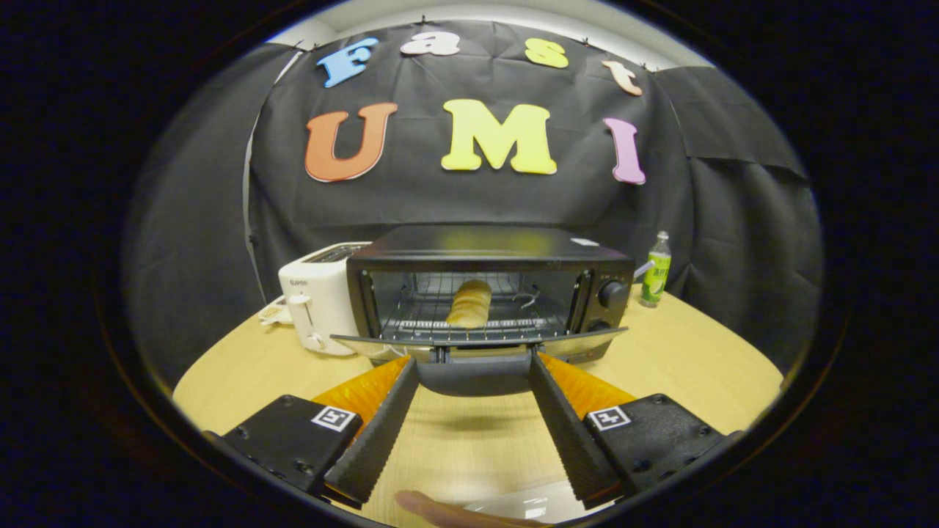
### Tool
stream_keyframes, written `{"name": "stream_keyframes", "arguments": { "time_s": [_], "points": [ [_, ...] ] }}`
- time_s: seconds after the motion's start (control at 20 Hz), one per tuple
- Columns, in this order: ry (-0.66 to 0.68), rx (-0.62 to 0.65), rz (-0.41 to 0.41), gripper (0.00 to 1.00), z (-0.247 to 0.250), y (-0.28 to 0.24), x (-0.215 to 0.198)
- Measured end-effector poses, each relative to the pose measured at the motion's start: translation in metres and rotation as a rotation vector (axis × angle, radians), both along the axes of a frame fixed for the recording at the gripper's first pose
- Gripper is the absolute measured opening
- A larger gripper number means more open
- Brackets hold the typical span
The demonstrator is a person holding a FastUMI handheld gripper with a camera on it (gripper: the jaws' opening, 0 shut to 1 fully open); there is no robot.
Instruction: Open the toaster oven, put the food inside, and close the toaster oven door.
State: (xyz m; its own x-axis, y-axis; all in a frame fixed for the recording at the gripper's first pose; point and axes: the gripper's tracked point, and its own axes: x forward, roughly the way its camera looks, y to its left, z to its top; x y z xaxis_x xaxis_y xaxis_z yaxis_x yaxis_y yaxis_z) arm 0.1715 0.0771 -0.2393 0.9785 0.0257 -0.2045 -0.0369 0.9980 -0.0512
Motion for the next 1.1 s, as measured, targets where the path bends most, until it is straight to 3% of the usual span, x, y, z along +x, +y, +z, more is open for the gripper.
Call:
{"name": "stream_keyframes", "arguments": {
  "time_s": [0.25,0.6,0.9,1.1],
  "points": [
    [-0.061,-0.033,0.049,1.0,0.027,0.0,-0.023],
    [-0.119,-0.069,0.025,1.0,0.069,-0.028,-0.067],
    [-0.151,0.063,0.036,1.0,0.146,-0.036,-0.107],
    [-0.1,0.069,0.024,1.0,0.179,-0.048,-0.133]
  ]
}}
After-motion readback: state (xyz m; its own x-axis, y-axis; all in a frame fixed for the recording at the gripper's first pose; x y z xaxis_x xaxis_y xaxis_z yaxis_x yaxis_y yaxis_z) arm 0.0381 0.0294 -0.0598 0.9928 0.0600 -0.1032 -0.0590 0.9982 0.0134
